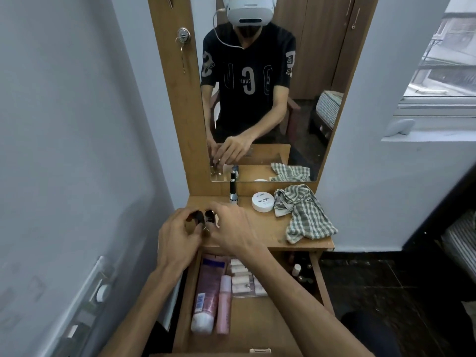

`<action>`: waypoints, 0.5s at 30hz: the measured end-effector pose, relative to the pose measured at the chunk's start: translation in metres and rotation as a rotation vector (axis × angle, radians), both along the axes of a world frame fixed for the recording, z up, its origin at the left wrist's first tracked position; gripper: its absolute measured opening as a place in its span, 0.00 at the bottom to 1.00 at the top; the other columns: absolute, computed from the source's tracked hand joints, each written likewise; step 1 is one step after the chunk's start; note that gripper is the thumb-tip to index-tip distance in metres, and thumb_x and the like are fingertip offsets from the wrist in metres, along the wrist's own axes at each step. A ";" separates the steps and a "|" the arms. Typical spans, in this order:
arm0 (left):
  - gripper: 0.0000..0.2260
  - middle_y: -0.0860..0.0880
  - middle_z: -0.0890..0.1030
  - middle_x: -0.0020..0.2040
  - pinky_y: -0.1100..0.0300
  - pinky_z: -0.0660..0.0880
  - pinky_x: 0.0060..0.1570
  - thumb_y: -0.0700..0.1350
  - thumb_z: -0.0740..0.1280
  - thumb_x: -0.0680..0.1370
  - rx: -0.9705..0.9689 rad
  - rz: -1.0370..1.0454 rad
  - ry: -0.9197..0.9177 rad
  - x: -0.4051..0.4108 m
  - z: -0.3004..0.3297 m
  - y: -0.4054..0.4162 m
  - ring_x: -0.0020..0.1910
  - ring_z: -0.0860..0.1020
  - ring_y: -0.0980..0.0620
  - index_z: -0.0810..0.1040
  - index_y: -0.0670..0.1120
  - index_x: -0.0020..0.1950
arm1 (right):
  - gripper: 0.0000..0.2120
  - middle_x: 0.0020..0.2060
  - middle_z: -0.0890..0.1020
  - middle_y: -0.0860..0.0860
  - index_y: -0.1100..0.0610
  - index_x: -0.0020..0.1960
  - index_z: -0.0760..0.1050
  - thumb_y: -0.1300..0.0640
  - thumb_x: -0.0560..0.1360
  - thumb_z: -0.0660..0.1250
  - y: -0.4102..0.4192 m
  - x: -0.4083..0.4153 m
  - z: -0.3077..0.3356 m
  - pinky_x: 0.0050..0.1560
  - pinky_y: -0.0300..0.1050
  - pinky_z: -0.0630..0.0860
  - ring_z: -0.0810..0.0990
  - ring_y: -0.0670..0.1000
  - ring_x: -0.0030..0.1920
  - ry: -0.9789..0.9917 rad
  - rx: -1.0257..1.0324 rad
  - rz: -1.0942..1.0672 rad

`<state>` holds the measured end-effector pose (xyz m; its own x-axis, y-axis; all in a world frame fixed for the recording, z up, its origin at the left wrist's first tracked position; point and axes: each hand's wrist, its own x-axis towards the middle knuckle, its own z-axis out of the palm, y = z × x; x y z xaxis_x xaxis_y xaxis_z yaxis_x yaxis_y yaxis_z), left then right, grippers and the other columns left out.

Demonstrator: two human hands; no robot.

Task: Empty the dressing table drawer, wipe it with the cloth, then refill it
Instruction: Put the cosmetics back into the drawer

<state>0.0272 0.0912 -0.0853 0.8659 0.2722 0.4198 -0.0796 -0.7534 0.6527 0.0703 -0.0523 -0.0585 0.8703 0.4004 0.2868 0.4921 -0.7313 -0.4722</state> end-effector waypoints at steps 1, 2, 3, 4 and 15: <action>0.13 0.54 0.84 0.51 0.51 0.80 0.50 0.40 0.75 0.73 -0.018 0.004 -0.015 -0.002 0.000 -0.001 0.49 0.81 0.52 0.83 0.51 0.56 | 0.08 0.46 0.85 0.51 0.54 0.55 0.80 0.57 0.76 0.72 -0.002 -0.001 0.001 0.46 0.54 0.80 0.83 0.56 0.46 0.003 0.012 -0.003; 0.12 0.56 0.83 0.49 0.52 0.80 0.49 0.41 0.76 0.72 -0.038 0.003 -0.022 -0.005 0.000 -0.003 0.47 0.80 0.55 0.83 0.51 0.53 | 0.09 0.45 0.85 0.51 0.54 0.55 0.81 0.57 0.75 0.72 -0.005 -0.002 0.001 0.46 0.55 0.81 0.83 0.56 0.45 0.007 0.024 0.000; 0.12 0.58 0.83 0.47 0.53 0.80 0.48 0.41 0.77 0.71 -0.056 -0.002 -0.026 -0.009 0.000 -0.005 0.46 0.80 0.57 0.83 0.52 0.51 | 0.10 0.44 0.86 0.51 0.53 0.56 0.81 0.57 0.75 0.73 -0.008 -0.005 0.003 0.46 0.55 0.81 0.83 0.56 0.45 0.017 0.035 -0.001; 0.11 0.59 0.83 0.46 0.55 0.80 0.47 0.42 0.77 0.70 -0.064 -0.010 -0.035 -0.013 0.000 -0.008 0.45 0.79 0.59 0.82 0.52 0.50 | 0.11 0.44 0.86 0.50 0.53 0.56 0.82 0.57 0.74 0.73 -0.013 -0.008 0.004 0.45 0.54 0.81 0.83 0.55 0.44 0.018 0.055 0.001; 0.13 0.60 0.80 0.45 0.64 0.76 0.42 0.47 0.77 0.69 -0.038 -0.375 0.040 -0.071 -0.002 -0.094 0.45 0.79 0.58 0.80 0.54 0.51 | 0.10 0.42 0.87 0.43 0.48 0.53 0.85 0.54 0.71 0.77 -0.132 -0.084 0.006 0.46 0.42 0.82 0.83 0.42 0.40 0.077 0.089 -0.105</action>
